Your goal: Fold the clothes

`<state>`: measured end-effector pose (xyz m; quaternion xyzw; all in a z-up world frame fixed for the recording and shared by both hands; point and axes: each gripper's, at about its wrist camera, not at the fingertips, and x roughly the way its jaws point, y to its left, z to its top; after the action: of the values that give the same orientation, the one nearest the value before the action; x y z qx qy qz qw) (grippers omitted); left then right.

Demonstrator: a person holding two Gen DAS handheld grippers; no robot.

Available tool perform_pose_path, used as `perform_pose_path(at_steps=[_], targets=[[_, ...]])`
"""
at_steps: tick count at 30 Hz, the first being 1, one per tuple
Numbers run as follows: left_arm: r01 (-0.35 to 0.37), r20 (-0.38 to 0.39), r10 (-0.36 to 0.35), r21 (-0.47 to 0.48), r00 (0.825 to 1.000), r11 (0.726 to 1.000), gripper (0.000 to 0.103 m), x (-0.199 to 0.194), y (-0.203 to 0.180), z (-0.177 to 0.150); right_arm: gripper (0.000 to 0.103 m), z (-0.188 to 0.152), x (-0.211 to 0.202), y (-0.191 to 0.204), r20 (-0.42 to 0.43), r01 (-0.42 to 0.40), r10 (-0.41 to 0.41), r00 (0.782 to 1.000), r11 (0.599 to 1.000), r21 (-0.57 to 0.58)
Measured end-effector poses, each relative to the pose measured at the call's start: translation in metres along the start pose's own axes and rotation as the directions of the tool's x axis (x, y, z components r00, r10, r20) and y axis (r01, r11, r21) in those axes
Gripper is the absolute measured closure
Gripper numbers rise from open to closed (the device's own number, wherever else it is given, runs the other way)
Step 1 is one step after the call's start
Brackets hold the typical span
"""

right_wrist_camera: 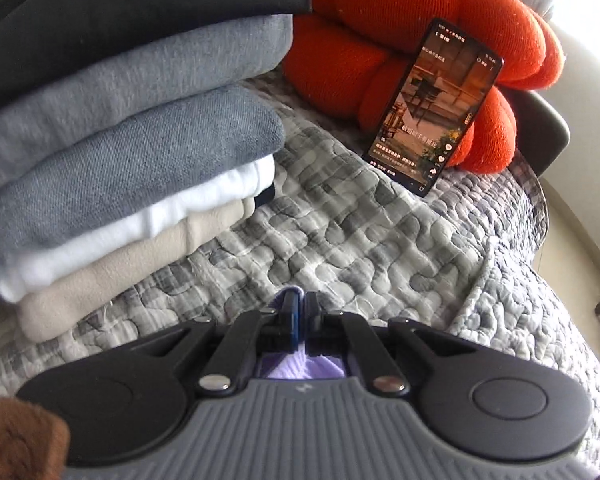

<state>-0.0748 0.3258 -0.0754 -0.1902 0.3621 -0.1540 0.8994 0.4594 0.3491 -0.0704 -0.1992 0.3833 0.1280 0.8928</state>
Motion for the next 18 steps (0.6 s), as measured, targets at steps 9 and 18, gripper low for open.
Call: perform_pose_path(at_steps=[9, 18], targets=[[-0.131, 0.057, 0.127, 0.083, 0.990, 0.988, 0.054, -0.013, -0.029, 0.002, 0.072, -0.009, -0.031, -0.017, 0.060, -0.078, 0.072, 0.996, 0.991, 0.105], [-0.178, 0.043, 0.175, 0.096, 0.984, 0.979, 0.039, -0.011, -0.063, 0.016, 0.053, -0.036, -0.083, -0.058, 0.109, -0.153, 0.137, 0.985, 0.976, 0.155]])
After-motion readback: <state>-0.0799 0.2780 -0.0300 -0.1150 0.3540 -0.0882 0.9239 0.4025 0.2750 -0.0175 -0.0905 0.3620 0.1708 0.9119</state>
